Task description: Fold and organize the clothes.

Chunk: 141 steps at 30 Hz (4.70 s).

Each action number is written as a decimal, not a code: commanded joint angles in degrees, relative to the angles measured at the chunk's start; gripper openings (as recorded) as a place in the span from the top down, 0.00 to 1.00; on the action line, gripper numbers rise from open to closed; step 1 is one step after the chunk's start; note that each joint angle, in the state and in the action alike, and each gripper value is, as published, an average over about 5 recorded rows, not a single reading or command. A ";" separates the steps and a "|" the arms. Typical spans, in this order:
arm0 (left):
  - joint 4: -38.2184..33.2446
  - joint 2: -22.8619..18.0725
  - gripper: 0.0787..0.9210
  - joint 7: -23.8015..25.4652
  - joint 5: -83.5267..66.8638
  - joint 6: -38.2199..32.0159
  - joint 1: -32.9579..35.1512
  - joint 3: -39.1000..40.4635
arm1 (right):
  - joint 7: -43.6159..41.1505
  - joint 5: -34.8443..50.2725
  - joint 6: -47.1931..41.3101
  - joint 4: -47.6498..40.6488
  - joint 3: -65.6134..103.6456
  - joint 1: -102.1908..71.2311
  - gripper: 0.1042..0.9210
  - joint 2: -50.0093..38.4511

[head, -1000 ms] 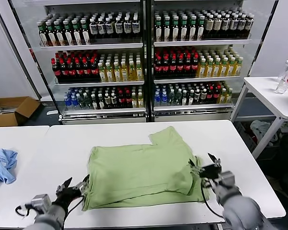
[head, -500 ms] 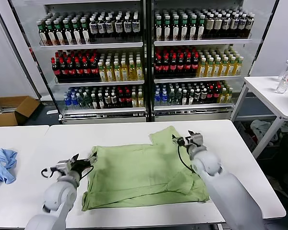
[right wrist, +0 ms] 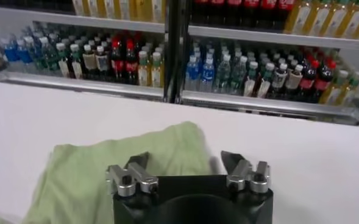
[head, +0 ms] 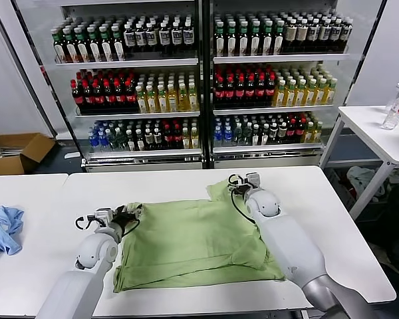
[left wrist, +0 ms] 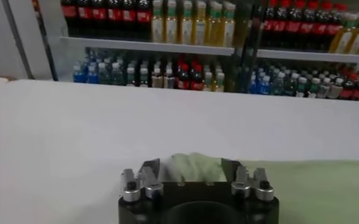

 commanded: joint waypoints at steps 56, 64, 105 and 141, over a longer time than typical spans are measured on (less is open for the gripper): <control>-38.02 -4.44 0.80 -1.32 9.49 -3.23 37.92 -10.22 | -0.47 -1.66 3.11 60.41 22.46 -55.57 0.81 -17.93; -33.34 -16.19 0.53 -10.03 24.95 -10.20 40.08 -7.22 | -1.27 -5.07 5.76 62.92 24.19 -61.23 0.54 -17.26; -29.46 8.28 0.97 -3.47 -4.38 -9.89 34.51 -39.39 | -0.02 -4.04 7.21 64.27 24.89 -62.11 0.16 -18.20; -35.79 -9.69 0.60 3.95 16.76 -8.98 26.65 4.40 | -0.06 -4.73 7.93 63.20 24.34 -59.81 0.12 -18.76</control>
